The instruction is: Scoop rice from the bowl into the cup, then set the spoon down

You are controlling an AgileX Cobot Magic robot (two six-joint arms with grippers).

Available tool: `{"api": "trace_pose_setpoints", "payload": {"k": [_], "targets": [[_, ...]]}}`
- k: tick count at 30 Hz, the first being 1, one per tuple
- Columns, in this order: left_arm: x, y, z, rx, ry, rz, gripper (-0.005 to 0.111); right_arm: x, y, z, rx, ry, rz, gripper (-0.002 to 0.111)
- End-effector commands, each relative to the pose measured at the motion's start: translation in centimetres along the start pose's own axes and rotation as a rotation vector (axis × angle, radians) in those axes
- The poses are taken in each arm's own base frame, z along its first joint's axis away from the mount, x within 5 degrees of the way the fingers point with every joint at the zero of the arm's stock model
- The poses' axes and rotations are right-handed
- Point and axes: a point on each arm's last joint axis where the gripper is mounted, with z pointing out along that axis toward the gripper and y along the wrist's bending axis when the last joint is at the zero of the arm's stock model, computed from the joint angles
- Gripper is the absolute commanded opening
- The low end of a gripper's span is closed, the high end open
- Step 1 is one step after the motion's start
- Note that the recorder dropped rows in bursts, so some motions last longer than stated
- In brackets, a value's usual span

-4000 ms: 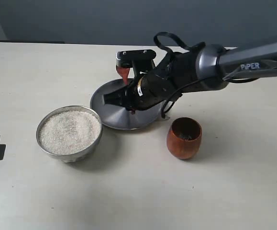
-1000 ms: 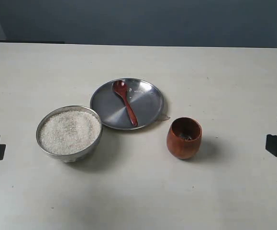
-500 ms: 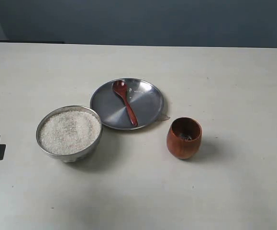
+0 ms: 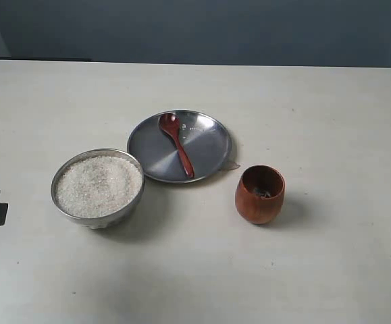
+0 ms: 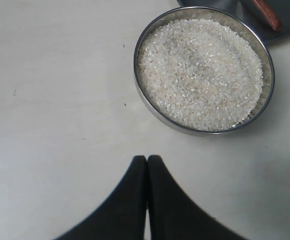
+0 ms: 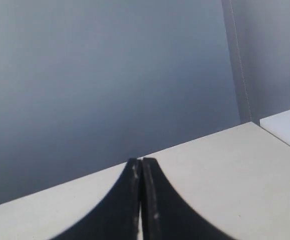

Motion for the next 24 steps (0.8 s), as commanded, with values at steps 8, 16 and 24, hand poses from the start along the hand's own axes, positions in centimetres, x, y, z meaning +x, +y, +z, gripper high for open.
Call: {"api": "trace_pose_setpoints", "payload": {"k": [8,16,24], "targets": [[-0.2,0.0,-0.1,-0.001,-0.012,0.004,0.000,0.3,0.1,-0.6,-0.035,0.014,0.105,0.000],[-0.2,0.0,-0.1,-0.001,-0.012,0.004,0.000,1.2,0.0,-0.6,-0.023,0.104,0.059,0.000],[-0.2,0.0,-0.1,-0.001,-0.012,0.004,0.000,5.3,1.3,0.0,-0.255,0.247,-0.289,0.000]]}}
